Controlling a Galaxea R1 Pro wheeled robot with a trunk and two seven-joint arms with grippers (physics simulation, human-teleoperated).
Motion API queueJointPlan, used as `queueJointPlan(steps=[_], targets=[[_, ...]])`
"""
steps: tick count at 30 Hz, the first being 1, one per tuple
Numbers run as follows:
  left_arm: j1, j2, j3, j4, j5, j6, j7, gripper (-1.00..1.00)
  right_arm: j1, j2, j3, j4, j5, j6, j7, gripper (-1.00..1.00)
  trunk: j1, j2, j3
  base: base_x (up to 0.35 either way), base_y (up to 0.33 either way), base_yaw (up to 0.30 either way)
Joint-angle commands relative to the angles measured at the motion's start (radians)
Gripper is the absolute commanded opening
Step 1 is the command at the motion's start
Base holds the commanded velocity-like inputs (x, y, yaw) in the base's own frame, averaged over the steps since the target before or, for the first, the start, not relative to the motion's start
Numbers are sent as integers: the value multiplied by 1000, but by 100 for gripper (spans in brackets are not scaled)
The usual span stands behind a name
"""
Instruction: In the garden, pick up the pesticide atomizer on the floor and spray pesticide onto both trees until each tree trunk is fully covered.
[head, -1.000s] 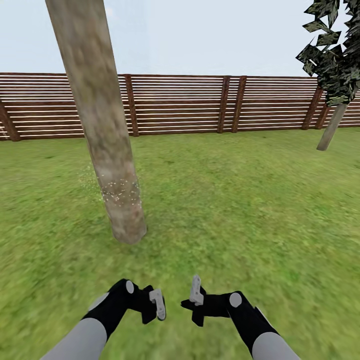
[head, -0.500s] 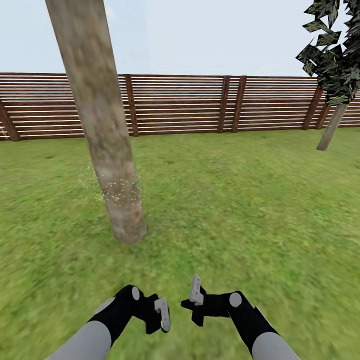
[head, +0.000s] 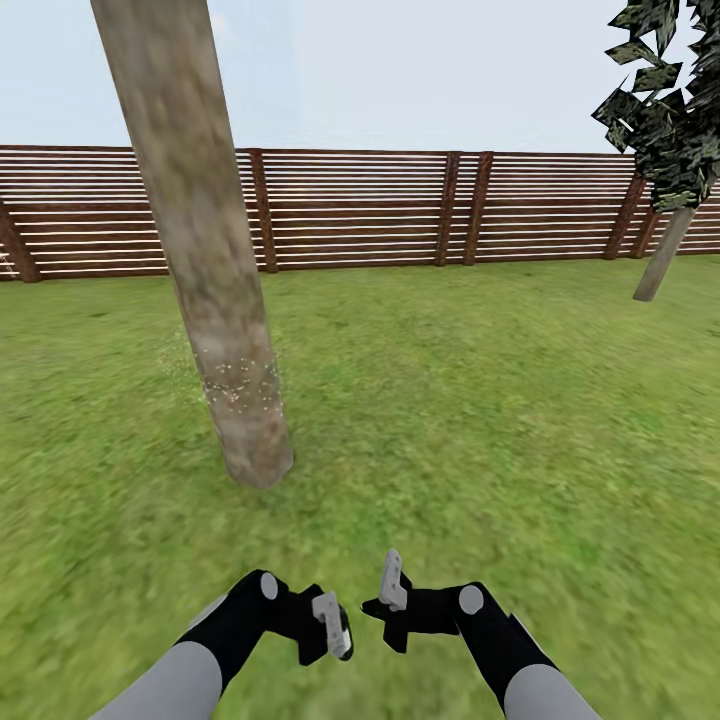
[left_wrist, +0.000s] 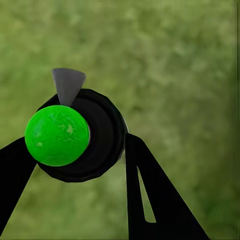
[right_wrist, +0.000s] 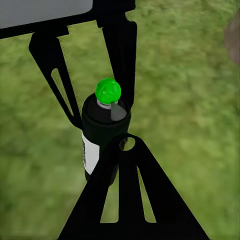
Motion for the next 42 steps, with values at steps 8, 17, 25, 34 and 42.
queueJointPlan(steps=[8,17,25,34,42], targets=[[0,-3,-2,-2,27,-1,-35,-100,-1,2,-8,-1,8,-4,4,-100,0,0,-1,0,0,0],[0,-11,-2,-2,63,0,-69,-100,-1,2,-8,-1,8,-4,4,-100,0,0,-1,0,0,0],[0,-17,-2,-2,109,-1,-67,-100,-1,2,-8,-1,8,-4,4,-100,0,0,-1,0,0,0],[0,-25,-2,-1,117,-3,-63,-100,-1,2,-8,-1,8,-4,4,-100,0,0,-1,0,0,0],[0,-27,-2,-2,140,-4,-62,-100,-1,2,-8,-1,8,-4,4,-100,0,0,-1,0,0,0]])
